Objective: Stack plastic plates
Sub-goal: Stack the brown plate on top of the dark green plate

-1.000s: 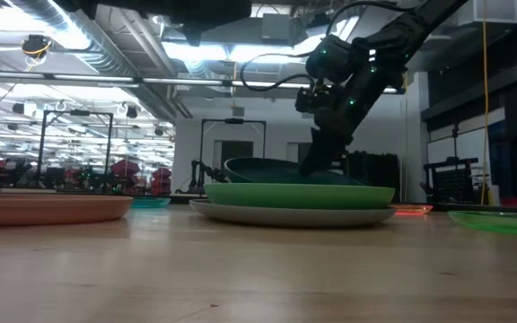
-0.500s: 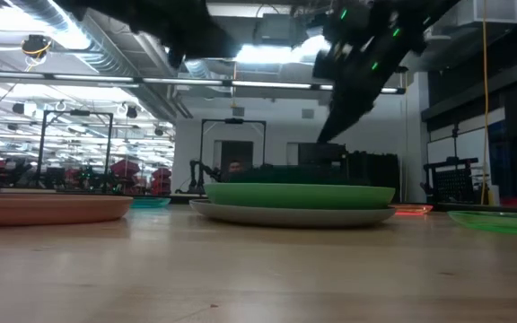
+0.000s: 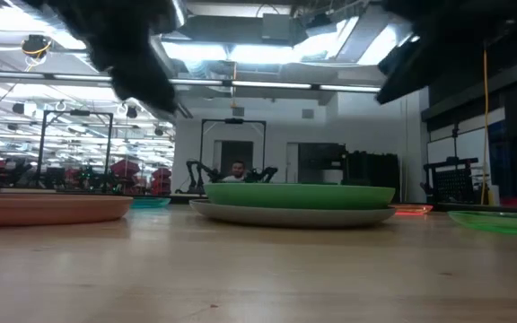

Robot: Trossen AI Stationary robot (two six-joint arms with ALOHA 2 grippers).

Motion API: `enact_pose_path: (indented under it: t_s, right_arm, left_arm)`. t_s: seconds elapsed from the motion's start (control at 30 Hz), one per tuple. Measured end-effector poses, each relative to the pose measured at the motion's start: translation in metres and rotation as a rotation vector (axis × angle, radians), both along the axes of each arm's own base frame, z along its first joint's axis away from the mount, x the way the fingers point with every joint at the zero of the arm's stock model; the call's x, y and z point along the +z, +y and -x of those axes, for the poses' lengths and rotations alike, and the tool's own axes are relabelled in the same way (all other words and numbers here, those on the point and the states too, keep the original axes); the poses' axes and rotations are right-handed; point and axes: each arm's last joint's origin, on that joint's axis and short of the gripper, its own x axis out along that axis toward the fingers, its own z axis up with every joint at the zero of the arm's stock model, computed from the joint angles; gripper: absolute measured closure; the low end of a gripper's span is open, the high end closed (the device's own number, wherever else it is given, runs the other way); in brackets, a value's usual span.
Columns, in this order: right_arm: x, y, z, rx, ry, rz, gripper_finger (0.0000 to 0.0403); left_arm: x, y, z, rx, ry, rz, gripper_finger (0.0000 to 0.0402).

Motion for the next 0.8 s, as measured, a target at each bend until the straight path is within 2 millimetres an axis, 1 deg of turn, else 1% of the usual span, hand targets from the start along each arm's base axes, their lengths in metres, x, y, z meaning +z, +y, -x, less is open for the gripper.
enact_pose_path:
  t_s: [0.13,0.2,0.3,0.4,0.53,0.67,0.8]
  right_arm:
    - [-0.008,0.027,0.008,0.001,-0.016,0.079,0.0239]
    - [-0.010,0.037,0.011,-0.013,-0.028,0.115,0.0239]
    - [-0.010,0.046,0.015,-0.027,-0.046,0.144,0.0239]
    - [-0.011,0.050,0.016,-0.046,-0.053,0.139,0.0239]
    - [-0.011,0.049,0.016,-0.064,-0.051,0.121,0.0239]
    - [-0.011,0.049,0.016,-0.066,-0.050,0.121,0.0239]
    - [-0.011,0.048,0.016,-0.073,-0.054,0.128,0.0239]
  left_arm:
    - [-0.001,-0.018,0.006,0.039,0.002,0.118,0.0251]
    - [-0.002,-0.027,0.008,0.046,0.003,0.150,0.0258]
    - [-0.003,-0.037,0.011,0.019,0.009,0.146,0.0270]
    - [-0.002,-0.043,0.013,0.019,-0.003,0.152,0.0282]
    - [-0.003,-0.048,0.016,-0.002,0.012,0.145,0.0296]
    - [-0.015,-0.047,0.021,0.002,0.127,0.096,0.0309]
    - [-0.031,-0.049,0.020,0.024,0.228,0.061,0.0313]
